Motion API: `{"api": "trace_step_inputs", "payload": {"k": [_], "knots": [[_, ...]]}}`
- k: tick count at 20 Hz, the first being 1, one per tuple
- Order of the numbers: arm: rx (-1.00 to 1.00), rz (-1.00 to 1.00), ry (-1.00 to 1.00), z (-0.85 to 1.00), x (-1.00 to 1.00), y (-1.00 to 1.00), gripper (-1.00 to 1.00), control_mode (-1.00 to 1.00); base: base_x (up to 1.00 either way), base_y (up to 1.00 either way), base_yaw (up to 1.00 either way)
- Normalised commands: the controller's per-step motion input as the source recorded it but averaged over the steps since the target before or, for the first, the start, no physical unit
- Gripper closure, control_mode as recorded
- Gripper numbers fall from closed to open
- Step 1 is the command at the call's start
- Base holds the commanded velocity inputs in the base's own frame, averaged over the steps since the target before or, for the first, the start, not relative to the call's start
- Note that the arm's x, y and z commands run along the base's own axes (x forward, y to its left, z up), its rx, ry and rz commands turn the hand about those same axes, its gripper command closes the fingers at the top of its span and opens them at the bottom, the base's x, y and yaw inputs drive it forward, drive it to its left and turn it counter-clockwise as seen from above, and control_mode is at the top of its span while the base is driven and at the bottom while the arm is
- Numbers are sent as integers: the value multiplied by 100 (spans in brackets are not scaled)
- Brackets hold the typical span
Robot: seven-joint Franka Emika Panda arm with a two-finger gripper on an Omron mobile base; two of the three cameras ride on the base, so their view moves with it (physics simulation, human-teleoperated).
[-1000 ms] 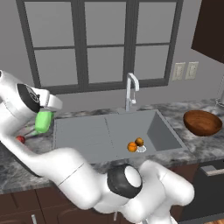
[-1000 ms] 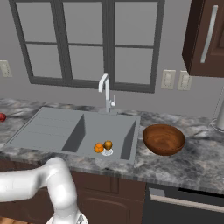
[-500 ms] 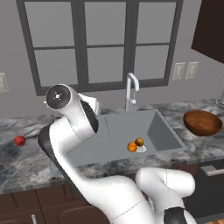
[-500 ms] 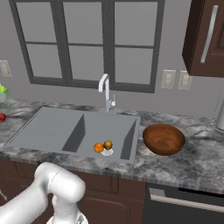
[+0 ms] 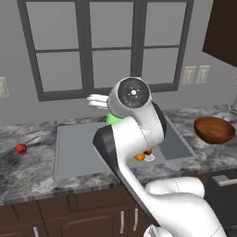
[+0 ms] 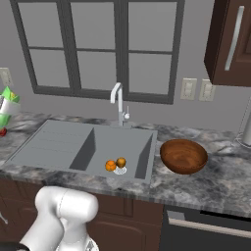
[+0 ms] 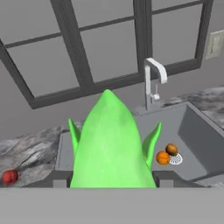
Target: There is a mixed pile of frozen fruits and vegetables on the counter. Locate all the frozen vegetables and place the items in a bowl on the counter. Take all the frozen fruits and defrost them in a running sink.
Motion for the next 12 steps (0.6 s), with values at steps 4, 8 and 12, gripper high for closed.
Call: {"api": "trace_step_inputs", "payload": {"k": [4, 8, 12], "knots": [[0, 0, 14, 55, -84, -74, 100, -100, 0, 0, 0], [0, 0, 10, 33, -78, -79, 100, -100, 0, 0, 0], [0, 0, 11, 24, -63, -81, 100, -100, 0, 0, 0]]}}
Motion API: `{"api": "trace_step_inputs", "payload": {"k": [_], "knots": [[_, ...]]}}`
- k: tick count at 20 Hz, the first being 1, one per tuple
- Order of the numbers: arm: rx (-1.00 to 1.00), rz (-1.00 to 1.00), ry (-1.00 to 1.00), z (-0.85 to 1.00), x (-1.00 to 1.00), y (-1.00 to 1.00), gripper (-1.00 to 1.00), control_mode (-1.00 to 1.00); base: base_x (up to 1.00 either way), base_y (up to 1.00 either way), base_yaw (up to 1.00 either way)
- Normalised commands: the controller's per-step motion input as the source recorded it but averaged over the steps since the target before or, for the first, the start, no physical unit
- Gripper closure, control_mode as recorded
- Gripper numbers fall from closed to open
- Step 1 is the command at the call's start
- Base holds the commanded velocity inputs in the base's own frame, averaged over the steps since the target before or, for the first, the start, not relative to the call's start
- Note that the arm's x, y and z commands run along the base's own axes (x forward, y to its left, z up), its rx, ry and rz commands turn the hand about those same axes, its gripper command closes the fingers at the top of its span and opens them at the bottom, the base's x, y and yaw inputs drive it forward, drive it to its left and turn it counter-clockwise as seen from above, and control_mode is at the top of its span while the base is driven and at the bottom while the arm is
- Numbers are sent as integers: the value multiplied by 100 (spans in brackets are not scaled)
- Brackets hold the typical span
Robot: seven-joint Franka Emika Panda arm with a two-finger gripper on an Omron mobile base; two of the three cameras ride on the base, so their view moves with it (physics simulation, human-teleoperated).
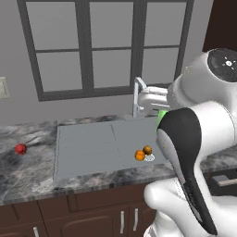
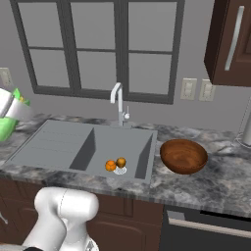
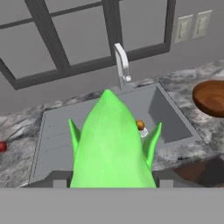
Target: There is a mixed pile of frozen fruits and vegetables on the counter. Locate all the frozen vegetables and place the items in a bowl on the counter. Take all the frozen fruits and defrost them in a running sink.
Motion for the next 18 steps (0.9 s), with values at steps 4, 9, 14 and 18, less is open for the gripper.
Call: {"api": "trace_step_inputs", "payload": {"k": [4, 9, 14, 18], "knots": [[-2, 0, 3, 8, -43, -91, 100, -100, 0, 0, 0], [-7, -2, 1, 4, -17, -88, 100, -100, 0, 0, 0], [-10, -5, 1, 0, 0, -76, 100, -100, 0, 0, 0], [-12, -10, 1, 0, 0, -63, 100, -100, 0, 0, 0]]}}
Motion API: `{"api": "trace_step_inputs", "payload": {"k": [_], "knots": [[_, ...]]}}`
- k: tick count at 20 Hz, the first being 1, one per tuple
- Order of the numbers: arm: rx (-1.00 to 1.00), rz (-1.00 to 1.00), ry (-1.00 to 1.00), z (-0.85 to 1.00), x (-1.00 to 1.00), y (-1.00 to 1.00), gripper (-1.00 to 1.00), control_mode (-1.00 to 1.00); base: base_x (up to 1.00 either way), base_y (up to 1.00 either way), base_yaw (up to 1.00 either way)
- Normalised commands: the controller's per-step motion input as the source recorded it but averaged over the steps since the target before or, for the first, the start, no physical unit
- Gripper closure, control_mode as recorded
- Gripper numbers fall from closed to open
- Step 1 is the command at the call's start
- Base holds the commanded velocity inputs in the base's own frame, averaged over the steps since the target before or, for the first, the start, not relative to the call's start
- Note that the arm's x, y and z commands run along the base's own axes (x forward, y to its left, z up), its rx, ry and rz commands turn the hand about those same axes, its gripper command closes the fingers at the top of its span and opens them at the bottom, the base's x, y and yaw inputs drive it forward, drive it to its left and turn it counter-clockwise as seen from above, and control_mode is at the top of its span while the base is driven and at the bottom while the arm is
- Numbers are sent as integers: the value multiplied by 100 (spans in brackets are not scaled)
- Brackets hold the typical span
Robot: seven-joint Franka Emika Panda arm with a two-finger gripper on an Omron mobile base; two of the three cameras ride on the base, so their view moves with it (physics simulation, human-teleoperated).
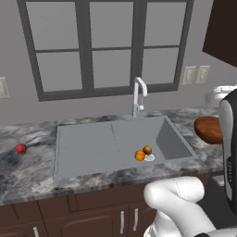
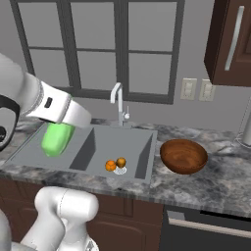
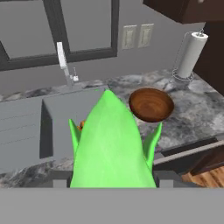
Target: There is a mixed pile of frozen fruits and vegetables on the counter. Locate all the frozen vegetables and place the items in a bowl on the counter. Take all the frozen fruits and defrost them in a running sink.
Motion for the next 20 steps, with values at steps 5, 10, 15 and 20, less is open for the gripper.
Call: {"api": "trace_step_inputs", "payload": {"k": [5, 10, 15, 20], "knots": [[-10, -12, 1, 0, 1, -66, 100, -100, 0, 0, 0], [0, -4, 0, 0, 14, -47, 100, -100, 0, 0, 0], [1, -2, 3, 0, 10, -31, 100, -100, 0, 0, 0], [4, 0, 0, -18, 16, -21, 100, -100, 0, 0, 0]]}}
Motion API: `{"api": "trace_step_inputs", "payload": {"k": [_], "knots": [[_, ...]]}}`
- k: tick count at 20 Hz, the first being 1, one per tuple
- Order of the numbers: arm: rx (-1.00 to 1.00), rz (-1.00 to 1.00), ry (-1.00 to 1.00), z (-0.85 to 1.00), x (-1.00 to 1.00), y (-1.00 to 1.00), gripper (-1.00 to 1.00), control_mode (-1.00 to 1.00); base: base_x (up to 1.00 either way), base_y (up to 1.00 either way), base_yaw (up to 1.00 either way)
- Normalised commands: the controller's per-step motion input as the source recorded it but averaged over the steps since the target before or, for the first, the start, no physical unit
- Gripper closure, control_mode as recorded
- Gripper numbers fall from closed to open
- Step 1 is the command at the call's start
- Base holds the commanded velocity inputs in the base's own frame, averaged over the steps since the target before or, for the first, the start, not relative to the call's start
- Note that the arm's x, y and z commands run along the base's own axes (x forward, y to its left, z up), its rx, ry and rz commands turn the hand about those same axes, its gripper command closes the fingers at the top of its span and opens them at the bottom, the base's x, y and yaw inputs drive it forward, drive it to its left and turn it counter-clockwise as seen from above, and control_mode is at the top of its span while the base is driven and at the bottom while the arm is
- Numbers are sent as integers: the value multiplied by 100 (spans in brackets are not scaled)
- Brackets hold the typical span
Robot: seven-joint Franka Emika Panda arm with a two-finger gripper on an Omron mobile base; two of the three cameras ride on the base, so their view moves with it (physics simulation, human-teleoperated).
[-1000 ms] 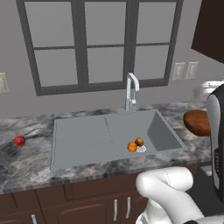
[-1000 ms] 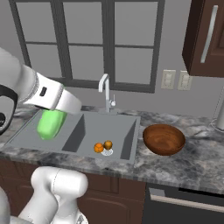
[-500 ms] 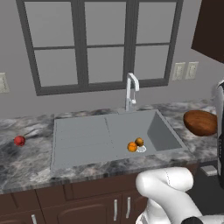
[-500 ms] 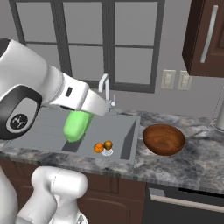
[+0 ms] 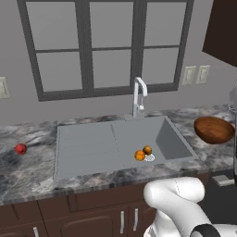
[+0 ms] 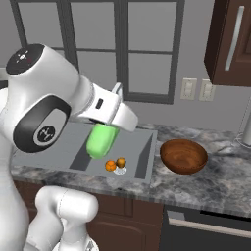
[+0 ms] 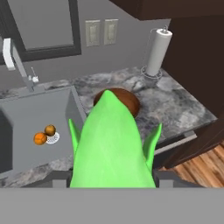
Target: There is a mixed pile of frozen fruits and vegetables on the counter. Locate all the frozen vegetables and place the items in a bowl on the counter. Take all the frozen fruits and defrost them in a running sink.
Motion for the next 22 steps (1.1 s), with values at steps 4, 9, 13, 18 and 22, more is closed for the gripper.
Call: {"api": "trace_step_inputs", "payload": {"k": [4, 9, 13, 18, 22], "knots": [[3, 0, -2, -36, 24, -19, 100, -100, 0, 0, 0], [0, 0, -5, -40, 25, -8, 100, -100, 0, 0, 0], [0, 0, -5, -32, 23, -3, 100, -100, 0, 0, 0], [0, 0, -3, -16, 20, -17, 100, -100, 0, 0, 0], [0, 0, 0, 0, 19, -35, 100, -100, 0, 0, 0]]}}
